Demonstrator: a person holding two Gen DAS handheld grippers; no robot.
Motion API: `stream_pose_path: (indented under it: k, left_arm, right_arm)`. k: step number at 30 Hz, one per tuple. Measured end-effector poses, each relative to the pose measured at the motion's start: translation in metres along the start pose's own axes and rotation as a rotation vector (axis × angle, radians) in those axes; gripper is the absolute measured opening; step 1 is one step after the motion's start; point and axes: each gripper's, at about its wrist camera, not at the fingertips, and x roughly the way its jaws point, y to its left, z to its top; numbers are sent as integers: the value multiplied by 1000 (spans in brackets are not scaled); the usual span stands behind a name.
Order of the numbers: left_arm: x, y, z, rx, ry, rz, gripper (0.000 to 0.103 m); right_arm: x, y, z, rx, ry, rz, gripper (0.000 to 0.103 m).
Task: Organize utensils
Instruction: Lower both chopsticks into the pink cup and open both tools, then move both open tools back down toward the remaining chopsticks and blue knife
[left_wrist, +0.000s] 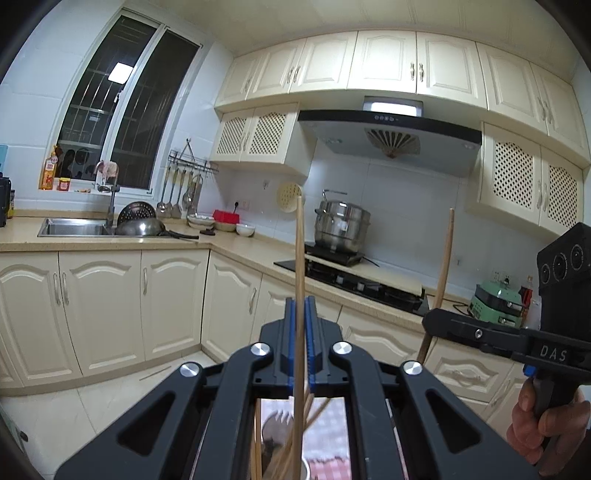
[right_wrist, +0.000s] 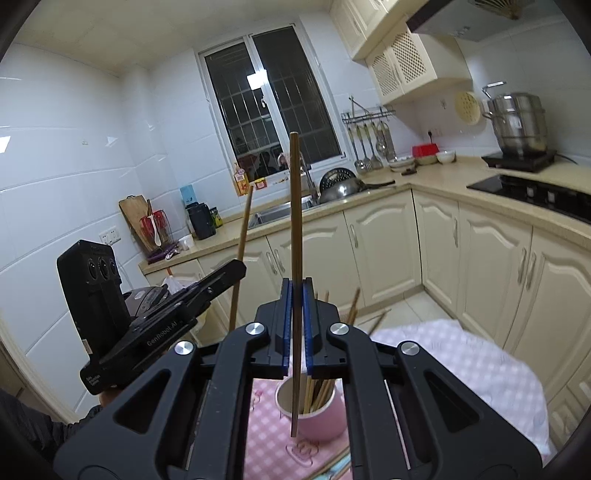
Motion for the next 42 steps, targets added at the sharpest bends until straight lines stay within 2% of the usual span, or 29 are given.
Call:
stream_pose_path:
  k: [4,10,27,32,33,34,35,36,37,38,40,42]
  left_arm:
    - [13,3,10,-8,-27,3,5]
    - [30,5,10,-24,-20,1,5]
    - [58,17,-23,-32,37,18,5]
    - [63,22,-36,-10,69,50,6]
    - [63,22,-38,-8,79,54,12]
    - [63,24,-41,-7,87,57,27]
    - [61,26,-43,-4,89,62,34]
    - [58,27,-45,0,85,71,44]
    - [54,28,-45,2,83,76,55]
    - [51,28,-46,3,83,77,60]
    - [44,30,-45,5,78,89,77]
    - [37,30,-43,7,79,102,91]
  right_arm:
    - [14,3,11,-9,-11,-4,6]
    - [31,4,13,-23,1,-11,6]
    - [71,-7,-7,-9,76,-35,6]
    - [83,-12,-16,-1,124,-47,7]
    - [83,-12,-17,-2,135,-52,9]
    - [84,-13,-19,-1,147,-56,12]
    - [83,-15,-21,0,149,-66,33]
    - [81,-16,-21,4,149,-83,69]
    - [79,-17,-22,9,142,-99,74]
    - [71,-20,-21,18,114,-111,75]
    - [64,-23,-19,30,101,-118,77]
    - [52,-27,-17,38,73,-145,89]
